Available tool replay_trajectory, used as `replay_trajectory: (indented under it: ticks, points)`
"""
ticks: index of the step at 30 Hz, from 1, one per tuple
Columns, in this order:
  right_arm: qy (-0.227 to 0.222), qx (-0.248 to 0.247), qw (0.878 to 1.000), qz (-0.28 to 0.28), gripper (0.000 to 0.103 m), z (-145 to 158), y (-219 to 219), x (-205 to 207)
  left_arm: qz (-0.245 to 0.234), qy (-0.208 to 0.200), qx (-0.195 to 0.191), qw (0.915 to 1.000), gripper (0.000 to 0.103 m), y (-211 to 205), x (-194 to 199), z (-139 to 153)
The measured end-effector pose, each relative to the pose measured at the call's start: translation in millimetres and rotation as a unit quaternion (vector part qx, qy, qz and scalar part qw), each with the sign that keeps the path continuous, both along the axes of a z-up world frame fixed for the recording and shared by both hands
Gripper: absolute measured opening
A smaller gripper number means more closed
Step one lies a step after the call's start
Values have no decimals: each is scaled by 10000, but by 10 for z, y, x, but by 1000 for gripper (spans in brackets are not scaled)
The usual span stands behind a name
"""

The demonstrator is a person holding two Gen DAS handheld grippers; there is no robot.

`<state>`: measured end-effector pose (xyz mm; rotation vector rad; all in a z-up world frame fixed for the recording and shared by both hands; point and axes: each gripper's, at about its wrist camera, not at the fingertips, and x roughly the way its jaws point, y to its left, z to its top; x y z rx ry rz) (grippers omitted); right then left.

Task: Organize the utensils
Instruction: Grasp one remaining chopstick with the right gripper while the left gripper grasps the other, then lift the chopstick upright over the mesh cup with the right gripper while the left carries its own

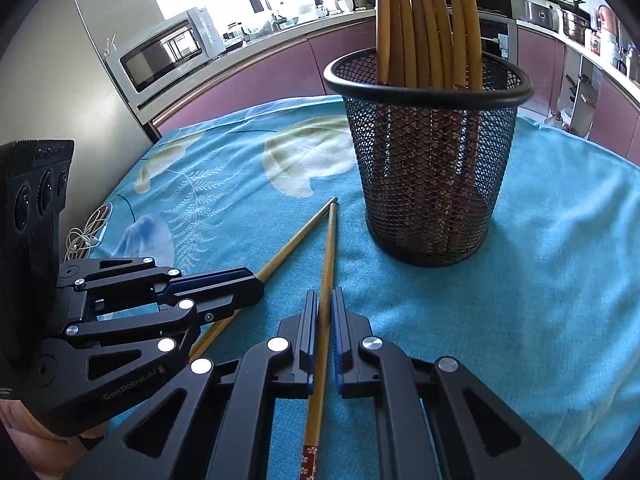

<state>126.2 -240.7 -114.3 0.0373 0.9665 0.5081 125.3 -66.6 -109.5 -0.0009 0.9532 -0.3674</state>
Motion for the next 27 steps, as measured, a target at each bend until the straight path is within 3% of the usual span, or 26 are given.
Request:
replay_trajectory:
  ticks: [14, 27]
  points:
    - [-17, -131, 9999, 80, 6, 11, -32, -60, -29, 55, -58, 10000, 7, 38, -91, 3]
    - [-119, -343, 9993, 117, 6, 0, 34, -78, -65, 10, 156, 9999, 10, -40, -1, 0]
